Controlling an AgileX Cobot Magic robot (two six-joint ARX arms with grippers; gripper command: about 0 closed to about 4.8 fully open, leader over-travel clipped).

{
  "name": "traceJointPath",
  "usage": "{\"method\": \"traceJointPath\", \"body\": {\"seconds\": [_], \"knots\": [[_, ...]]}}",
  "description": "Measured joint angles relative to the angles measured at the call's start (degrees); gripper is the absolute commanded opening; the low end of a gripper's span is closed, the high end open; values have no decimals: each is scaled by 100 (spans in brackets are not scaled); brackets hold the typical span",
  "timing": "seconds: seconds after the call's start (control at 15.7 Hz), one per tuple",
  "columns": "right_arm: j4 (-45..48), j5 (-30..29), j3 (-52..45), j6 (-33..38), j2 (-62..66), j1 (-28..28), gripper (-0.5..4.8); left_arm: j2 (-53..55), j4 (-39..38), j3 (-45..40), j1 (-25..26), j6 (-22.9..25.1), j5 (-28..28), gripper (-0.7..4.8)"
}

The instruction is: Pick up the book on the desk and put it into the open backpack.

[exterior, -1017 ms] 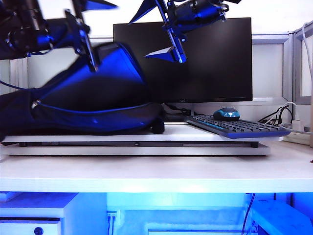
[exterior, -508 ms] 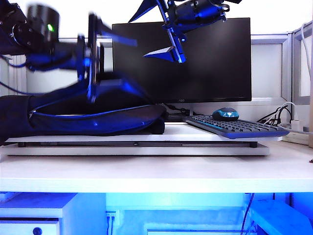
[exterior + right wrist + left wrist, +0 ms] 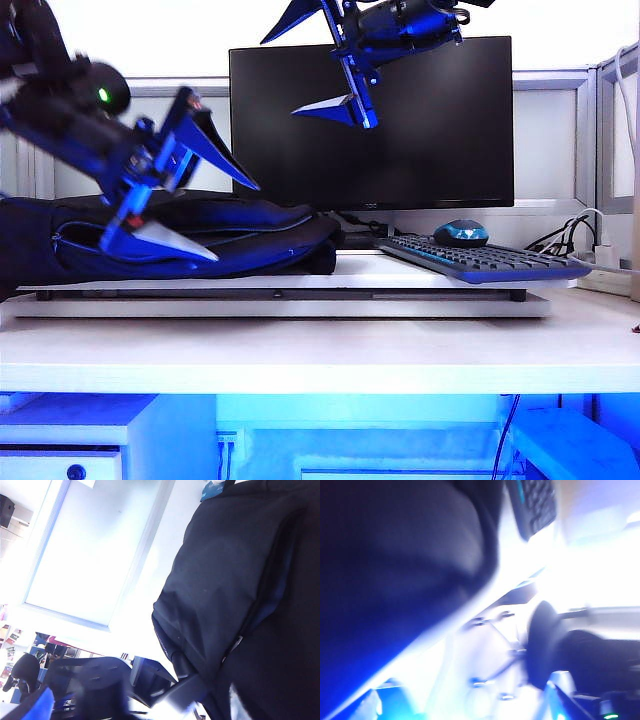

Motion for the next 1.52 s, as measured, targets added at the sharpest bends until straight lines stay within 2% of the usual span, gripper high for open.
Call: {"method": "traceJointPath", "body": {"seconds": [0.19, 0.25, 0.32, 0.51, 0.76, 0.89, 0.95, 1.21, 1.4, 1.46, 1.52], "knots": [[-2, -20, 0, -50, 0, 0, 448, -667, -352, 4, 2, 782, -914, 469], [-28, -39, 0, -201, -2, 0, 448, -918, -466, 2, 0, 1102, -1497, 469], [-330, 81, -2, -601, -57, 0, 448, -1303, -584, 0, 7, 1515, -2323, 468], [-1602, 1008, -4, -1932, -446, 2, 448, -2264, -581, 2, 15, 2052, -3560, 460], [-2763, 2522, -13, -3357, -1207, 2, 415, -3410, -573, 4, 15, 2533, -4557, 457], [-3143, 3145, -11, -3932, -1797, 0, 362, -4129, -542, 7, 15, 2640, -5088, 452], [-3296, 3338, -11, -4155, -2103, 0, 362, -4476, -551, 0, 15, 2649, -5331, 428], [-3759, 3853, -210, -4658, -3405, 0, 356, -6201, -579, -299, 15, 2546, -5473, 425], [-3786, 4070, -1471, -4717, -4684, 0, 351, -7530, -1226, -802, 15, 2124, -5617, 425], [-3755, 4181, -2144, -4721, -5294, 4, 328, -7984, -1447, -990, 13, 1939, -5687, 420], [-3652, 4203, -2422, -4721, -5543, 4, 280, -8209, -1550, -1084, 15, 1888, -5768, 355]]}}
